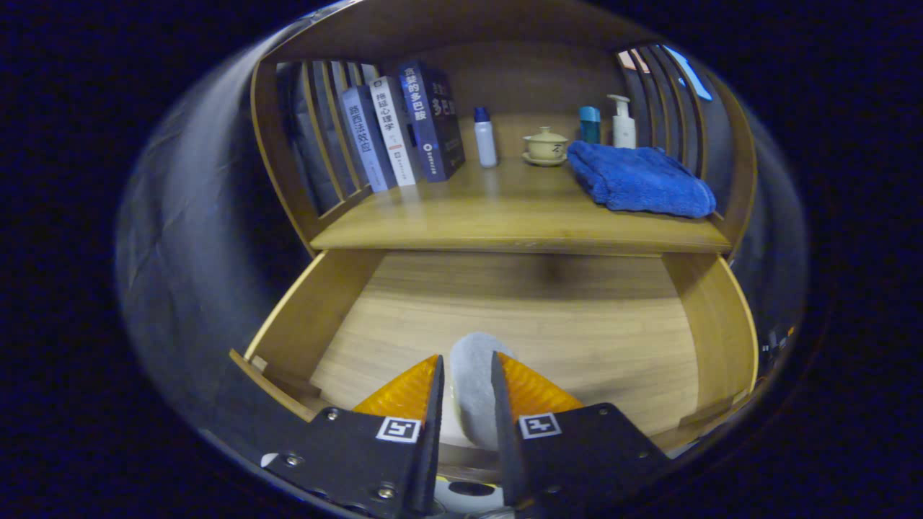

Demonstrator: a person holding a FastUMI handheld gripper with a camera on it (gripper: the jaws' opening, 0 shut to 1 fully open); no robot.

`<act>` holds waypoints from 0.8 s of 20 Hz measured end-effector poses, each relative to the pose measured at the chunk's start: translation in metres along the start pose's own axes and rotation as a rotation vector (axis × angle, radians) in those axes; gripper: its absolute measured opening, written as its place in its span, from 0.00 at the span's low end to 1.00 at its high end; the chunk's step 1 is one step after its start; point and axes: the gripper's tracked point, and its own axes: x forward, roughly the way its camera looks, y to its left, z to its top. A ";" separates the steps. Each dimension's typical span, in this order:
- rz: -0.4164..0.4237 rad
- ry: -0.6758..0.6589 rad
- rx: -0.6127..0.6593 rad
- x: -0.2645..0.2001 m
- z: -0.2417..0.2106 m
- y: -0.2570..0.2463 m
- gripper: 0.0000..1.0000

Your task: Pull open the drawer, take out the items inside it, and place them on the countertop above the cabinet.

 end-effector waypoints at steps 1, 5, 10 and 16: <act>-0.013 0.008 -0.001 0.004 -0.001 -0.001 0.37; -0.028 0.114 -0.064 0.028 -0.024 0.004 0.57; -0.087 0.050 -0.034 0.031 -0.006 -0.016 0.21; -0.002 -0.112 0.042 -0.009 0.045 -0.006 0.14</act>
